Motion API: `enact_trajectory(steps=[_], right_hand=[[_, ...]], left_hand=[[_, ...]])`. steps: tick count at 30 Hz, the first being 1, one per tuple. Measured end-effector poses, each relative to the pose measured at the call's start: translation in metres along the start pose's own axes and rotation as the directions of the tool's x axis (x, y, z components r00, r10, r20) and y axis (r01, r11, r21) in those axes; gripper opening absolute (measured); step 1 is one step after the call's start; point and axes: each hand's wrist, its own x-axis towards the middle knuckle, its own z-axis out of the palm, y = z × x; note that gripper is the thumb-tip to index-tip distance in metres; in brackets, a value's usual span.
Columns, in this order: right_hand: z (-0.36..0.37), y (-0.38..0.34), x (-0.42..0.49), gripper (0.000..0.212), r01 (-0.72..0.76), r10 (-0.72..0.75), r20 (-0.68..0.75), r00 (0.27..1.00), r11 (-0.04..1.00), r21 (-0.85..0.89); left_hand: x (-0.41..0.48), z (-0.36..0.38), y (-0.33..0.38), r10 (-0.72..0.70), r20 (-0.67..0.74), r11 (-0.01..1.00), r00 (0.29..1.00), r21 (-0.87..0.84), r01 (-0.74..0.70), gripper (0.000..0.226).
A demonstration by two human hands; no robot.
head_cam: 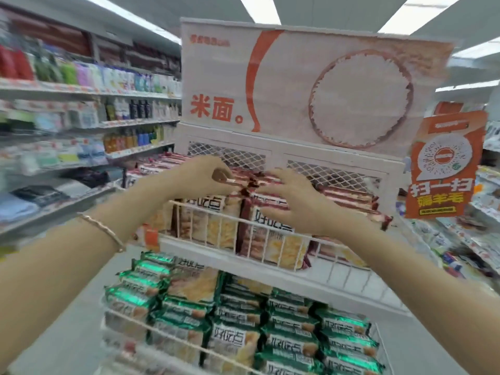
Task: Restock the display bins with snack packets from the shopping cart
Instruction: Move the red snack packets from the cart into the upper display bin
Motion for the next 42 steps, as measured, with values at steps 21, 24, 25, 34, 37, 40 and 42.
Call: enact_trajectory(steps=[21,24,25,34,37,40,42], right_hand=[[0.309,-0.469,0.172,0.051,0.647,-0.704,0.38,0.599,0.706,0.288],[0.352,-0.505,0.186,0.052,0.661,-0.728,0.431,0.533,0.676,0.325],[0.366,-0.516,0.189,0.051,0.67,-0.734,0.45,0.508,0.666,0.329],[0.526,-0.559,0.208,0.05,0.517,-0.575,0.811,0.105,0.729,0.449],[0.581,-0.565,0.219,0.053,0.412,-0.49,0.867,0.09,0.811,0.415],[0.639,-0.57,0.226,0.058,0.207,-0.396,0.905,0.157,0.909,0.361],[0.675,-0.577,0.232,0.062,-0.029,-0.3,0.93,0.21,0.949,0.313]], left_hand=[[-0.486,-0.005,-0.371,-0.848,0.148,0.507,0.509,-0.052,0.86,0.031],[-0.514,0.013,-0.403,-0.883,0.206,0.411,0.422,-0.096,0.907,0.032],[-0.521,0.02,-0.416,-0.889,0.222,0.386,0.4,-0.106,0.916,0.032],[-0.564,0.116,-0.517,-0.922,0.365,0.075,0.132,-0.167,0.983,0.024],[-0.571,0.164,-0.537,-0.905,0.422,-0.043,0.049,-0.206,0.978,0.015],[-0.574,0.208,-0.544,-0.867,0.497,-0.128,0.008,-0.238,0.963,0.011],[-0.577,0.237,-0.549,-0.843,0.537,-0.196,-0.025,-0.264,0.944,0.009]])
